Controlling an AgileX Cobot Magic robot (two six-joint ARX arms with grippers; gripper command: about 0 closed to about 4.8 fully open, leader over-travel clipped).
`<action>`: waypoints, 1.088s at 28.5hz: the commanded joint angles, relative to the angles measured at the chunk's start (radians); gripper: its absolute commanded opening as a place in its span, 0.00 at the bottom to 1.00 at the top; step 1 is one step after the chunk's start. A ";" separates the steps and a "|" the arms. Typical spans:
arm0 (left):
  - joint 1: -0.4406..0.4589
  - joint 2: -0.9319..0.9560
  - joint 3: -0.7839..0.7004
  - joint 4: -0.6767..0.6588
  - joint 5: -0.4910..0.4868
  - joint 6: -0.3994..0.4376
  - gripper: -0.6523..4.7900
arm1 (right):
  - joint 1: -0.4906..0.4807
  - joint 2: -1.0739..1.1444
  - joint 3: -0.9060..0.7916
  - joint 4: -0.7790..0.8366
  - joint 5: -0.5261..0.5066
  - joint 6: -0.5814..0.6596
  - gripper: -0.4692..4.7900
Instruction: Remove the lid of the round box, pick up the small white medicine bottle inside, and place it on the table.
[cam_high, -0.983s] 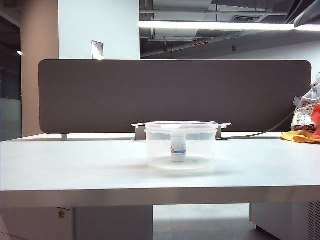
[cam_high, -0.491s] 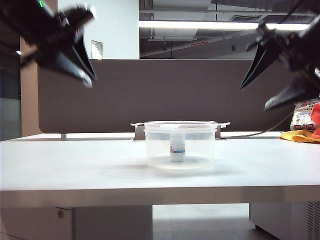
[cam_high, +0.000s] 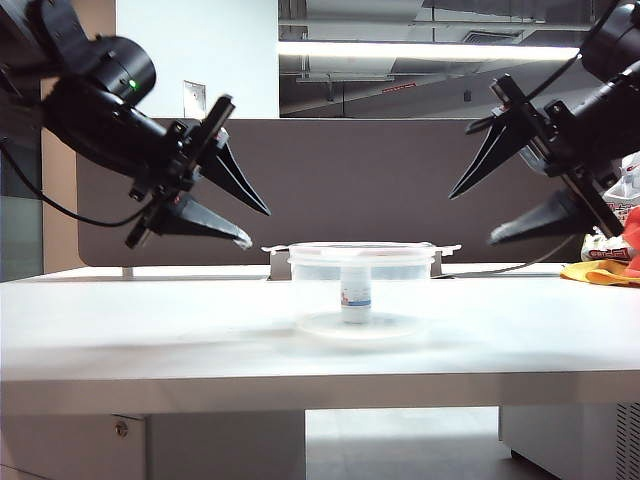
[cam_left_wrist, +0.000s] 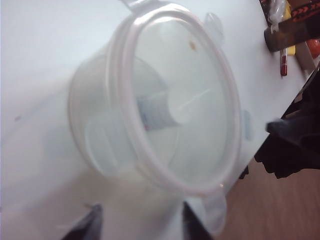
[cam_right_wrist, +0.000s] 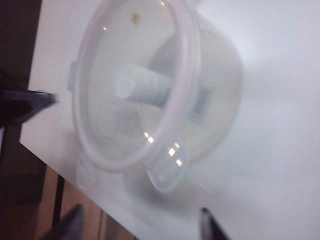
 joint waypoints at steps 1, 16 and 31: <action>0.001 0.030 0.044 0.011 0.008 -0.008 0.49 | 0.003 -0.004 0.004 0.071 -0.005 0.032 0.52; 0.002 0.089 0.082 -0.020 -0.080 0.027 0.49 | 0.036 0.090 0.003 0.107 0.008 0.055 0.52; 0.001 0.116 0.083 0.058 -0.055 -0.011 0.49 | 0.046 0.108 0.003 0.158 0.053 0.056 0.46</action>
